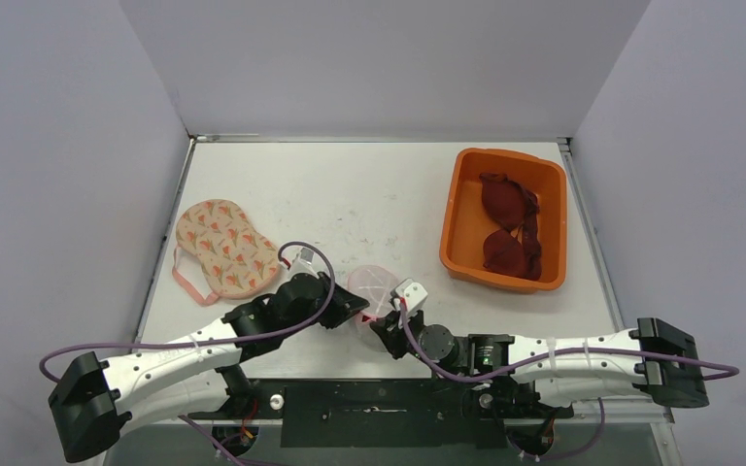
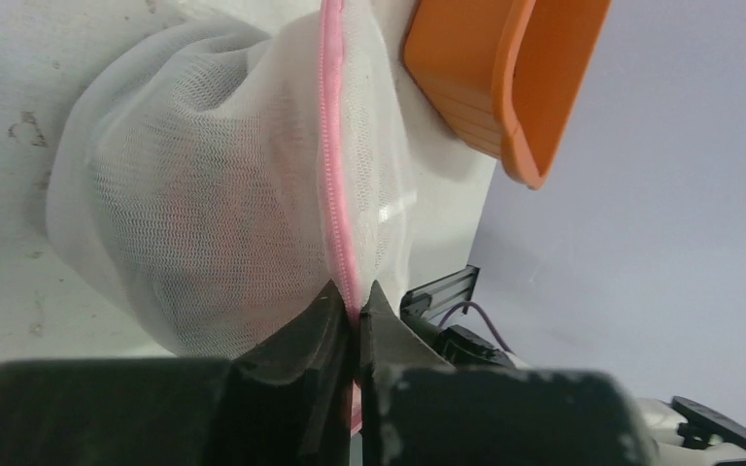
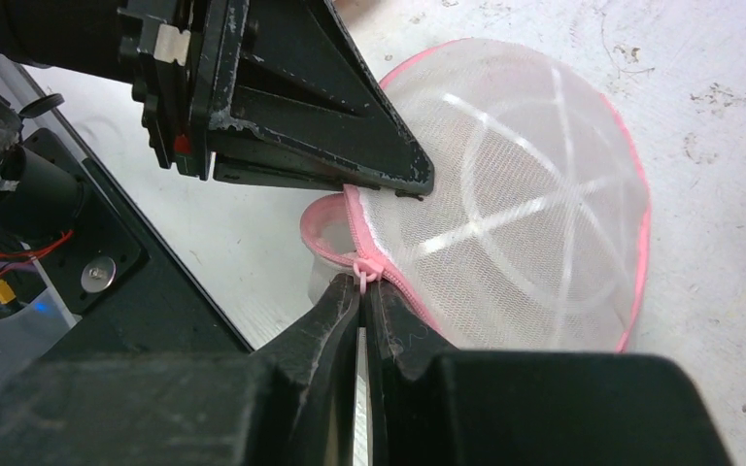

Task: Unzip the laundry bag and remove the bra
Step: Unzip the laundry bag at the center of the board.

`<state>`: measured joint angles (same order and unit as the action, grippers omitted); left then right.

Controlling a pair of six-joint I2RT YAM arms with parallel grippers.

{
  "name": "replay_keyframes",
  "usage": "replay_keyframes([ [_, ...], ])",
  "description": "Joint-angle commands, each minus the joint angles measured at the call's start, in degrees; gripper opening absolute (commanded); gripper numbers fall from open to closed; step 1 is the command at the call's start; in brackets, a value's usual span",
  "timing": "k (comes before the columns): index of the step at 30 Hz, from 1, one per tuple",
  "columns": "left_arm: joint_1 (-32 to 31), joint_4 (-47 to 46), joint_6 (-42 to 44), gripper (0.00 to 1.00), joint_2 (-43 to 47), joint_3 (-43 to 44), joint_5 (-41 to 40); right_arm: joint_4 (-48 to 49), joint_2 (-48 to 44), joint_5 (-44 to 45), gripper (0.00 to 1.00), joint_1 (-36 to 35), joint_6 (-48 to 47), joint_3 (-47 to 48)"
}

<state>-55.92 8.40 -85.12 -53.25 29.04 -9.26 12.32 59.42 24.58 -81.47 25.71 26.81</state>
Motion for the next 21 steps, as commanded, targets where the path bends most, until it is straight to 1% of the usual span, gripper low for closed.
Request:
replay_keyframes([
  [1,1.3,-3.3,1.4,0.00,0.6,0.0,-1.0,-0.5,-2.7,3.3,0.05,-0.4,0.3,2.0],
  [12,5.1,-3.9,2.3,0.00,2.2,-3.2,0.9,-5.2,-6.5,5.8,0.05,-0.4,3.0,1.0],
  [21,7.6,-2.7,4.1,0.00,4.4,-3.4,2.4,-8.8,-9.0,9.6,0.05,-0.1,5.4,-0.5],
])
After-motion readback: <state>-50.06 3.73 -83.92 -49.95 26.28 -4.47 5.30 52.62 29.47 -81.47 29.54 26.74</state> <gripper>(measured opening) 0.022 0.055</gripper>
